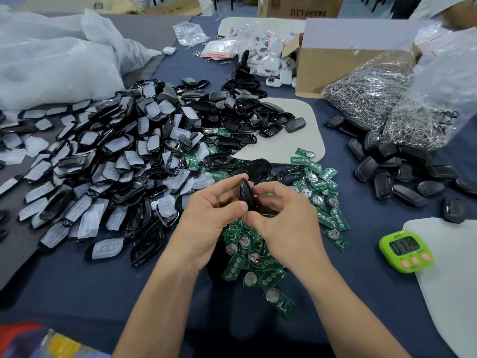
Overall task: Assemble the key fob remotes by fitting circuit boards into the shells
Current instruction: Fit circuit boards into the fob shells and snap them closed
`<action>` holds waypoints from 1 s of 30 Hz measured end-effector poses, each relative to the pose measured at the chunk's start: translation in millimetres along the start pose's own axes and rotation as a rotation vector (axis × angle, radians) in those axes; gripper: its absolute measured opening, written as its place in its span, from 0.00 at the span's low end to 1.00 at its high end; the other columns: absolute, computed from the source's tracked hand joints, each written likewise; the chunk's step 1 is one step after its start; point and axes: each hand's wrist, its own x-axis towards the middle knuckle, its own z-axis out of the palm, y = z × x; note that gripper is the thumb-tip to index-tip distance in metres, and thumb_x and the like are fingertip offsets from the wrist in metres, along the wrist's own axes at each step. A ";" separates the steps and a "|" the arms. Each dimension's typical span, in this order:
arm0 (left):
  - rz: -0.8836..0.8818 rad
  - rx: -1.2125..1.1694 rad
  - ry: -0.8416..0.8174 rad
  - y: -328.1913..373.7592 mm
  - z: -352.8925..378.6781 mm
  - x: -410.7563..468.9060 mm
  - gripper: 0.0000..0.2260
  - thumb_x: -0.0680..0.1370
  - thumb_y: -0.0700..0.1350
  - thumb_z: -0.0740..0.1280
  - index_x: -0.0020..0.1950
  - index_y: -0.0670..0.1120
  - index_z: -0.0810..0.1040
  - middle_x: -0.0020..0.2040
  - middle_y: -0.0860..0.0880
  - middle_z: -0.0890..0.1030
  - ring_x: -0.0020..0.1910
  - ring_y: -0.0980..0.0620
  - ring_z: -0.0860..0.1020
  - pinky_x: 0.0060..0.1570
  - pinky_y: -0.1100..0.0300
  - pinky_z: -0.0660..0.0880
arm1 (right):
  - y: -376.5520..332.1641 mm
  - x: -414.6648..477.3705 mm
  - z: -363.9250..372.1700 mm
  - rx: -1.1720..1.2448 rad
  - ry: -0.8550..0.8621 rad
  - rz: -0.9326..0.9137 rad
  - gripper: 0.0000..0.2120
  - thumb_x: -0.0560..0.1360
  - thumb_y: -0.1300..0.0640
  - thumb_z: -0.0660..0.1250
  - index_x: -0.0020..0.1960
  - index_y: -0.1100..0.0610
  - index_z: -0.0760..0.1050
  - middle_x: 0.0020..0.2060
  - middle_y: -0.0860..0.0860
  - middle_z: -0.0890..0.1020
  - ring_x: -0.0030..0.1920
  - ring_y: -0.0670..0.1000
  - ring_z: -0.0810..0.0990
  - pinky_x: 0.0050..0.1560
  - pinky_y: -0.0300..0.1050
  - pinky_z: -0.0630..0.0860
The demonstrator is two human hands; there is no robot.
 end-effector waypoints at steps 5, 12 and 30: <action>-0.011 -0.030 0.024 1.6 -1.5 -1.2 0.20 0.78 0.30 0.69 0.64 0.50 0.83 0.57 0.47 0.88 0.55 0.52 0.84 0.59 0.53 0.81 | 5.1 3.3 -2.7 0.279 -0.040 0.094 0.17 0.68 0.65 0.80 0.51 0.47 0.87 0.45 0.43 0.89 0.49 0.43 0.87 0.54 0.41 0.81; 0.067 -0.262 0.032 3.4 2.3 -3.9 0.19 0.71 0.35 0.72 0.62 0.45 0.81 0.55 0.47 0.87 0.54 0.52 0.86 0.50 0.61 0.82 | 18.8 9.4 -10.8 1.098 -0.239 0.448 0.11 0.66 0.67 0.74 0.43 0.56 0.89 0.48 0.58 0.88 0.48 0.53 0.88 0.47 0.47 0.85; 0.295 0.596 -0.081 20.2 9.9 -13.9 0.27 0.72 0.35 0.70 0.61 0.65 0.81 0.60 0.65 0.84 0.64 0.64 0.80 0.64 0.70 0.73 | 15.1 6.3 -7.9 0.674 -0.244 0.277 0.08 0.81 0.66 0.68 0.57 0.63 0.84 0.56 0.62 0.86 0.60 0.60 0.85 0.61 0.56 0.83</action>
